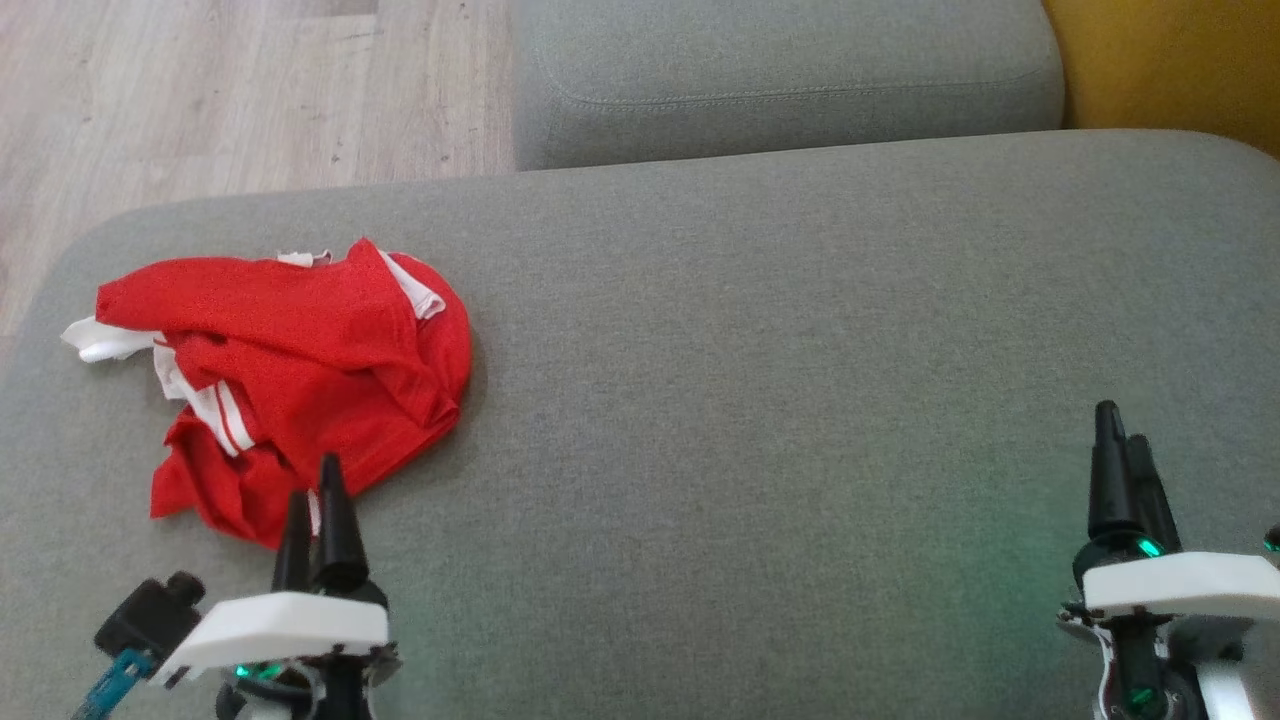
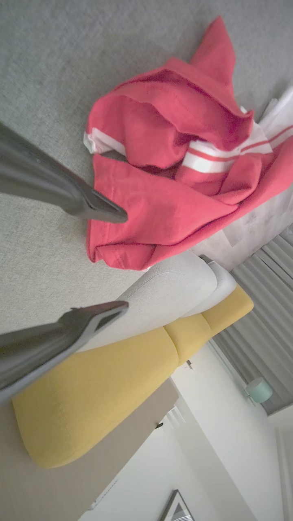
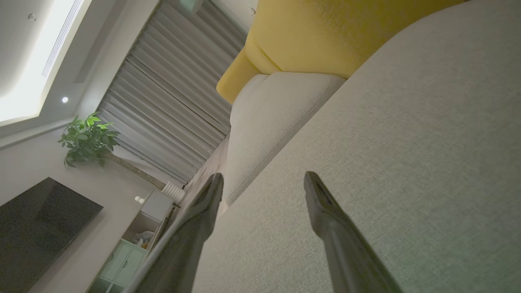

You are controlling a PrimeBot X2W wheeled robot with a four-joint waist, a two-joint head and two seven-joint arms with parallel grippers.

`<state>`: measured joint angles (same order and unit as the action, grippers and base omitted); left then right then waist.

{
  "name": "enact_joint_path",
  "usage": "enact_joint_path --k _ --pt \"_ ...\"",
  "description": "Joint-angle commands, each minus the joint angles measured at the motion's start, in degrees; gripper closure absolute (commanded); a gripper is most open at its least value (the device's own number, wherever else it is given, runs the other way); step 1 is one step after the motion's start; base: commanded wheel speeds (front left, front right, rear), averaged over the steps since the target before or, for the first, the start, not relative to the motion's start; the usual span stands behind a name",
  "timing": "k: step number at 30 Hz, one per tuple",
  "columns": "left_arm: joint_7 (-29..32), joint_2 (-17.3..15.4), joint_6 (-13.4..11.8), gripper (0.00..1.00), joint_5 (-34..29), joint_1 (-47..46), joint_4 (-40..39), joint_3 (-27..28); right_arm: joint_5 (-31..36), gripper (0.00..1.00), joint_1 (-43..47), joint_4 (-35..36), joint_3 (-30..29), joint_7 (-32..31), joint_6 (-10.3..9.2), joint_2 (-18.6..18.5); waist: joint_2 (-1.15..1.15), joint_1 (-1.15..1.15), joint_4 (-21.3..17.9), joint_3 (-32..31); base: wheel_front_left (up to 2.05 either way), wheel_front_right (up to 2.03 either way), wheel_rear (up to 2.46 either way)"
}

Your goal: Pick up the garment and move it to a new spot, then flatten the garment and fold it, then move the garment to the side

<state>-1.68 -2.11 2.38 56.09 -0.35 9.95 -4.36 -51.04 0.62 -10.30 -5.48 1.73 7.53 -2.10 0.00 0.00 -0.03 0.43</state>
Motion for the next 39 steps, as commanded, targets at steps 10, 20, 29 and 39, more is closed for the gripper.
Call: enact_joint_path --k 10,20,29,39 --pt "-2.4 -2.5 -2.7 0.00 -12.1 -4.6 -1.7 -5.5 11.9 0.00 -1.9 3.1 2.7 2.4 -0.02 -0.5 0.00 0.00 0.1 0.2 0.00 0.00 0.00" --pt "-4.1 -4.7 -6.5 0.00 -19.8 -6.3 -1.6 -11.2 20.7 0.00 -1.7 3.6 4.6 4.1 -0.02 -0.5 0.00 0.00 -0.1 0.3 0.00 0.00 0.00" --pt "-5.5 -6.6 -8.8 0.00 -25.5 -7.9 -1.5 -15.8 27.6 0.00 -1.8 4.4 5.5 5.5 -0.03 -0.6 0.00 0.00 -0.3 0.5 0.00 0.00 0.00" --pt "-7.2 -8.8 -11.4 0.00 -32.8 -10.0 -0.3 -21.4 36.6 0.00 -1.7 4.8 5.8 7.2 -0.03 -0.6 0.00 0.00 0.0 0.4 0.00 0.00 0.00"
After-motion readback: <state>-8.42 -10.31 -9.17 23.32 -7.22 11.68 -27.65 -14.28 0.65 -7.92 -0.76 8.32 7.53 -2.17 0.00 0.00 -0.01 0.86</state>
